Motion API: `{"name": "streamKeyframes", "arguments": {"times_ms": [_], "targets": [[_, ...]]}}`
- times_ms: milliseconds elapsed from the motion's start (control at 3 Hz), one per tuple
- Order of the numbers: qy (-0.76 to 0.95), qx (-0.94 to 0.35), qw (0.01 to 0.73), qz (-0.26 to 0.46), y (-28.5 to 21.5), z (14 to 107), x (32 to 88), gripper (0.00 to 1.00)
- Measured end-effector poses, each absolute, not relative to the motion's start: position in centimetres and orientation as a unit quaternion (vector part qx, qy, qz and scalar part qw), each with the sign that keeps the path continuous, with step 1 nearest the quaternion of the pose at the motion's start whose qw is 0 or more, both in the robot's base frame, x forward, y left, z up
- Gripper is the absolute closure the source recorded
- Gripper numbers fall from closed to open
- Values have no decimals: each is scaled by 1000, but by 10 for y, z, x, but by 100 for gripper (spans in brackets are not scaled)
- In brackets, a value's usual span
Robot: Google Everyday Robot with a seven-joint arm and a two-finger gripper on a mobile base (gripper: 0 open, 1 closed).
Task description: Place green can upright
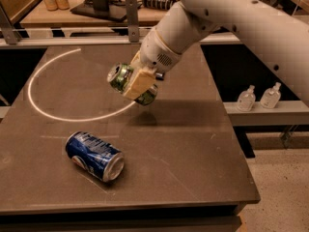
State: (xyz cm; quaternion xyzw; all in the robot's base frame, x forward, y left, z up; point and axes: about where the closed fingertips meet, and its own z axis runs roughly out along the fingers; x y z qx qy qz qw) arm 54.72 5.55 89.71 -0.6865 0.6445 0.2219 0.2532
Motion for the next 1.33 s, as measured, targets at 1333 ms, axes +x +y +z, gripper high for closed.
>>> {"name": "streamKeyframes", "arguments": {"times_ms": [1333], "targets": [[541, -521, 451, 482, -20, 920, 510, 74]]}}
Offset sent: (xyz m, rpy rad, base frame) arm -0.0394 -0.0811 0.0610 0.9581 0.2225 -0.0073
